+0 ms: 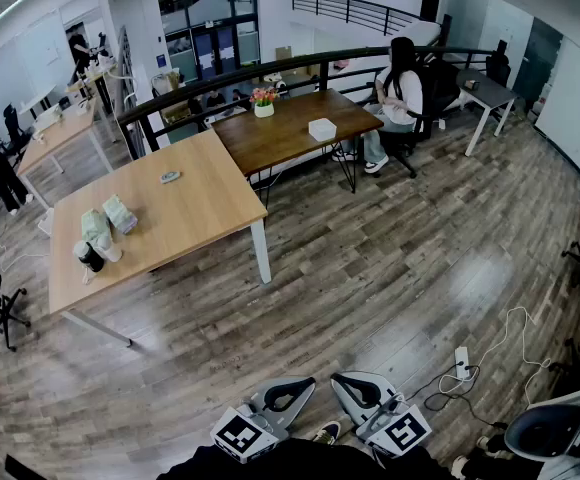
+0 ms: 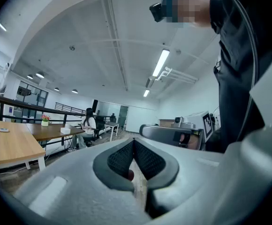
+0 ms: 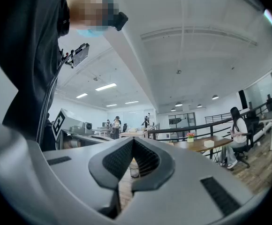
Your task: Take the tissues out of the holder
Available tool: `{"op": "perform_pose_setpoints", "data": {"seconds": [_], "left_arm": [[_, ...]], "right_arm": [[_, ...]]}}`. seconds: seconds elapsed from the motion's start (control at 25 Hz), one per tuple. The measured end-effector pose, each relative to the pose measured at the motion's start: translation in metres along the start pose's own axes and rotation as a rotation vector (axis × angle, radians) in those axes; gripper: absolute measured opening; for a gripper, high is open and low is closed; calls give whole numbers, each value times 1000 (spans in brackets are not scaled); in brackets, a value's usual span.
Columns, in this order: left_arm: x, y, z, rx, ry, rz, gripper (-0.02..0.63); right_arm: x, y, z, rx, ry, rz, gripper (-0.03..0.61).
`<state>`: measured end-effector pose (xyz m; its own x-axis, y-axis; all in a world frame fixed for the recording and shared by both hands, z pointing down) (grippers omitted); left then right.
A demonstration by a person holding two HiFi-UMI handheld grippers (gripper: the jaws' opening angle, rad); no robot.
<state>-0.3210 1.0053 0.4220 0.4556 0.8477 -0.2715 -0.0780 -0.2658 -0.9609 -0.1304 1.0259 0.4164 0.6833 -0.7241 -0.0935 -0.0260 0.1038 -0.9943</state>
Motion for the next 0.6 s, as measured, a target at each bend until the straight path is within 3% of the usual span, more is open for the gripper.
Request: {"op": "perform_pose_setpoints", "data": {"seconds": [0.6], "left_arm": [[48,-5,-34,5,20,-52,-5]], "right_arm": [[20,6,55,52,-2,0,2]]}}
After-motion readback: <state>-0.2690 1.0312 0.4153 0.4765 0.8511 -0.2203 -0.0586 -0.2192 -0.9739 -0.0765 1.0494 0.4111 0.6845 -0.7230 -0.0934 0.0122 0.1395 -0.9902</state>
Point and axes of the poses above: the fingertips, and each gripper's own axes: z backward along the fingers, x to its right, y out of its top, the point moved 10 cm from there along z, backward along the fingers, and after that the axes turned 7 degrees about z, right-handed, at the moved point
